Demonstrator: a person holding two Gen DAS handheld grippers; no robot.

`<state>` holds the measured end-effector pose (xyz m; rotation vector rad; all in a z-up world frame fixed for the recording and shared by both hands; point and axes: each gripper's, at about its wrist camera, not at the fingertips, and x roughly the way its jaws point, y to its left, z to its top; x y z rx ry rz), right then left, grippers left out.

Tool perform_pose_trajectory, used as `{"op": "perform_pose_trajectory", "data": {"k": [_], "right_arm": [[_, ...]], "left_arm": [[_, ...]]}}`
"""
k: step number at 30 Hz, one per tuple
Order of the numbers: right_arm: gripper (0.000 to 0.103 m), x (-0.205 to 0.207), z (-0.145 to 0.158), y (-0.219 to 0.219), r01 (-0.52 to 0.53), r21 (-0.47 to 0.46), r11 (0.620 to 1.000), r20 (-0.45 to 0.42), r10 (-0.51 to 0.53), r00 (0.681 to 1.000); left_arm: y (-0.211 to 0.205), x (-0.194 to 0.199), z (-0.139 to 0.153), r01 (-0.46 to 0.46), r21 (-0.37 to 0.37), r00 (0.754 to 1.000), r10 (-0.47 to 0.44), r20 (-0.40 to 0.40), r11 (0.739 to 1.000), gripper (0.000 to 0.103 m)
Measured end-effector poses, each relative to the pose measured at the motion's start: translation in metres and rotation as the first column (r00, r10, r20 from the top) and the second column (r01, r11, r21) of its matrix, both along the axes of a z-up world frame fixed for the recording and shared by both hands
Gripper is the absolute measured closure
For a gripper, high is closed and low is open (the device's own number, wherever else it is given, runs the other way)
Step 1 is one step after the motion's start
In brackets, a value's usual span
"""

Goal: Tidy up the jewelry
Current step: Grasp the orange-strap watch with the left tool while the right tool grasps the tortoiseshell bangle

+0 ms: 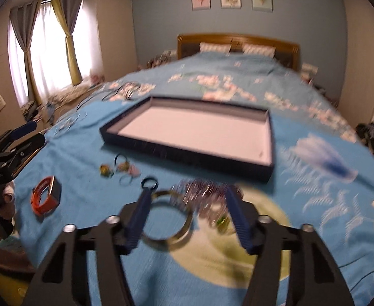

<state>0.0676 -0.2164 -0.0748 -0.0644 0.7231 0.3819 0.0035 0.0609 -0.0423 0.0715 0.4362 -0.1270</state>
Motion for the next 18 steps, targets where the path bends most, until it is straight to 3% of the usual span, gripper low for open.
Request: {"op": "perform_pose_trajectory", "data": {"k": [3,5,11,15,18], "right_arm": [[0.063,0.005,-0.008,0.003,-0.025,-0.017,1.000,-0.056,0.024,0.998],[0.079,0.006,-0.014,0.004,-0.038,-0.019,0.999,-0.097,0.036,0.995],[0.081,0.014,-0.026,0.001,-0.020,0.003,1.000,-0.180,0.020,0.983],[0.097,0.019,-0.030,-0.003,-0.004,0.020,1.000,-0.208,0.008,0.978],[0.098,0.019,-0.029,-0.004,-0.005,0.019,1.000,-0.203,0.009,0.979]], "left_arm": [[0.008,0.000,-0.012,0.055,-0.024,0.997,-0.057,-0.061,0.998,0.006],[0.012,0.001,-0.019,0.080,-0.045,0.992,-0.084,-0.095,0.996,0.010],[0.022,0.001,-0.033,0.102,-0.077,0.978,-0.114,-0.175,0.992,0.024],[0.023,0.000,-0.037,0.128,-0.066,0.967,-0.139,-0.213,0.990,0.035],[0.022,-0.001,-0.042,0.155,-0.055,0.953,-0.164,-0.254,0.986,0.045]]}}
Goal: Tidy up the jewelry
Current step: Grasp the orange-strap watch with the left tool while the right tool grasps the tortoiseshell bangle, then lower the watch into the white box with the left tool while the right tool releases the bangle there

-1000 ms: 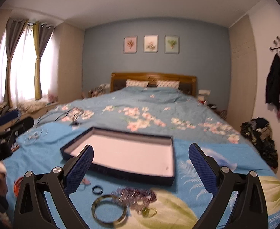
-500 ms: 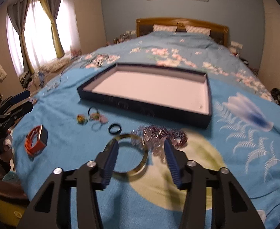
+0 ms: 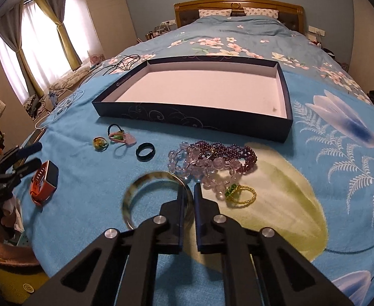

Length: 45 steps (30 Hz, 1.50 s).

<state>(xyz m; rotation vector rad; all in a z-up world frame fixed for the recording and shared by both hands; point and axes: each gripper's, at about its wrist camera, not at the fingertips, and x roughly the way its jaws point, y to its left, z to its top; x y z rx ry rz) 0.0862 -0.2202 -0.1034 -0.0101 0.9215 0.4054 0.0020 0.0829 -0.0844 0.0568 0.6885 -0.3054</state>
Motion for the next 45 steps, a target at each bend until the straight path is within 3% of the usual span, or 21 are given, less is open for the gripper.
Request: {"op": "perform_pose_trajectory", "data": {"k": [4,9,14,16,18,20,25,26,27,30,37,45], "right_arm": [[0.098,-0.001,0.004,0.000,-0.007,0.000,1.000,0.012,0.007,1.000],[0.098,0.000,0.007,-0.002,-0.015,0.003,1.000,0.019,0.015,1.000],[0.098,0.001,0.007,-0.003,-0.010,0.011,1.000,0.022,0.010,1.000],[0.098,0.001,0.008,-0.004,-0.011,0.013,1.000,0.025,0.011,1.000],[0.098,0.001,0.007,-0.005,-0.012,0.015,1.000,0.025,0.012,1.000],[0.098,0.000,0.007,-0.005,-0.017,0.015,1.000,0.024,0.017,1.000],[0.098,0.000,0.007,-0.005,-0.018,0.019,1.000,0.024,0.018,1.000],[0.098,0.000,0.006,-0.005,-0.019,0.020,1.000,0.022,0.019,1.000],[0.098,0.000,0.006,-0.005,-0.019,0.019,1.000,0.021,0.019,1.000],[0.098,-0.001,0.006,-0.004,-0.020,0.024,1.000,0.022,0.020,1.000],[0.098,0.002,0.016,-0.008,-0.026,0.047,0.999,0.047,0.024,0.999],[0.097,0.024,0.040,-0.015,-0.018,0.051,0.999,0.113,0.012,0.994]], "left_arm": [[-0.004,-0.002,-0.006,0.064,-0.002,0.997,-0.064,-0.035,0.998,0.054],[-0.011,0.004,-0.015,0.107,0.037,0.988,-0.102,-0.113,0.994,0.084],[-0.018,0.007,-0.013,0.112,0.040,0.982,-0.105,-0.157,0.993,0.088],[-0.020,0.007,-0.011,0.107,0.044,0.982,-0.098,-0.162,0.993,0.085],[-0.022,0.005,-0.007,0.109,0.064,0.985,-0.100,-0.137,0.992,0.067],[-0.025,0.006,-0.004,0.108,0.113,0.989,-0.096,-0.112,0.988,0.065],[-0.033,0.014,-0.010,0.158,0.186,0.982,-0.135,-0.134,0.970,0.077],[-0.036,0.014,-0.011,0.175,0.204,0.980,-0.150,-0.135,0.963,0.083],[-0.038,0.014,-0.011,0.189,0.205,0.977,-0.163,-0.137,0.960,0.090],[-0.044,0.012,-0.012,0.194,0.212,0.977,-0.170,-0.127,0.958,0.096],[-0.033,0.025,0.003,0.128,0.040,0.985,-0.123,-0.118,0.991,0.097],[-0.032,0.068,0.037,0.059,-0.108,0.997,-0.065,-0.051,0.992,0.097]]}}
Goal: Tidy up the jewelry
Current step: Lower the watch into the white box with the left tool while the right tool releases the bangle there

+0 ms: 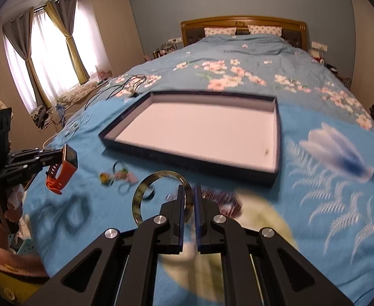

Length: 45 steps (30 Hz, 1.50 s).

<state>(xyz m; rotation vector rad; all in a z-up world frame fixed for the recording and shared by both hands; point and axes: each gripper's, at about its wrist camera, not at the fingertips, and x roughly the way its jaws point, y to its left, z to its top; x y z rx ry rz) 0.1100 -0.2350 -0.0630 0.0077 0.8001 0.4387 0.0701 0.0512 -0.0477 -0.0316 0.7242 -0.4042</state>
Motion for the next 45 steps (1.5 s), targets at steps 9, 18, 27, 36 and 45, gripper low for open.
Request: {"op": "perform_pose_trajectory", "data": {"k": [9,18,27,36,45], "right_arm": [[0.098,0.066,0.019,-0.011,0.048,0.004,0.999,0.036,-0.048,0.998],[0.098,0.142,0.005,-0.014,0.125,-0.003,0.992,-0.018,-0.125,0.992],[0.098,0.189,-0.013,-0.008,0.167,-0.032,0.985,-0.079,-0.169,0.982],[0.098,0.210,-0.026,-0.005,0.206,-0.051,0.977,-0.141,-0.211,0.967],[0.094,0.219,-0.028,-0.002,0.247,-0.071,0.967,-0.151,-0.255,0.955]], "left_arm": [[-0.034,0.084,0.019,-0.054,0.006,0.998,0.054,0.035,0.999,0.097],[-0.053,0.175,0.011,-0.135,-0.008,0.990,0.134,-0.035,0.991,0.096],[-0.057,0.234,-0.018,-0.201,0.021,0.974,0.202,-0.106,0.979,0.096],[-0.048,0.276,-0.039,-0.275,0.012,0.936,0.271,-0.223,0.961,0.095],[-0.048,0.298,-0.052,-0.319,-0.011,0.896,0.298,-0.330,0.948,0.093]]}}
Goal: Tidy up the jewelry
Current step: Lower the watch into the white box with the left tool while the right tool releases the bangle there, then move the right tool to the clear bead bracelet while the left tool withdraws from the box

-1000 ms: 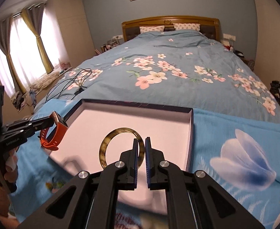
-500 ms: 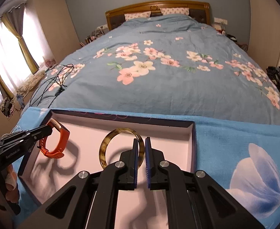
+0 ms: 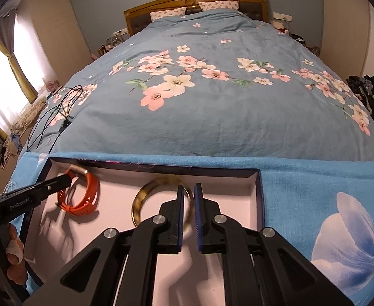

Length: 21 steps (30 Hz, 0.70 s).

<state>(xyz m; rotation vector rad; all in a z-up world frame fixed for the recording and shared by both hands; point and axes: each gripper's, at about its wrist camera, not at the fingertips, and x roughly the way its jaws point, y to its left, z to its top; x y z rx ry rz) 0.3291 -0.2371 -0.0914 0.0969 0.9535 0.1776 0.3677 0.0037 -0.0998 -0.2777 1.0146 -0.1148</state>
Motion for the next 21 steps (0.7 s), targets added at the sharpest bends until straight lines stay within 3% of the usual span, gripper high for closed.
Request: {"op": "perform_pose_trajectory", "data": {"k": [2,3,5,10,16,21], "right_arm": [[0.088,-0.003,0.002,-0.001,0.001,0.012,1.000,0.014,-0.001,1.000],[0.082,-0.005,0.004,-0.002,0.002,0.012,1.000,0.021,-0.003,1.000],[0.082,-0.013,0.010,-0.003,-0.012,0.027,1.000,0.044,0.011,0.999],[0.073,-0.048,0.033,-0.005,-0.067,0.033,0.997,0.129,0.062,0.990],[0.061,-0.113,0.058,-0.008,-0.178,0.000,0.984,0.243,0.172,0.955],[0.061,-0.159,0.052,-0.021,-0.225,0.018,0.974,0.210,0.217,0.953]], "left_arm": [[-0.001,0.001,-0.002,0.000,-0.008,1.000,0.000,-0.017,1.000,0.093],[0.000,0.001,-0.002,-0.008,-0.007,1.000,0.007,-0.016,1.000,0.086],[0.001,-0.002,0.000,-0.004,-0.006,1.000,0.004,-0.002,1.000,0.072],[0.004,-0.029,0.021,0.005,0.029,0.994,-0.008,0.105,1.000,0.062],[0.010,-0.100,0.060,0.044,0.116,0.950,-0.077,0.302,0.992,0.046],[0.018,-0.159,0.074,0.079,0.170,0.913,-0.140,0.384,0.982,0.040]]}}
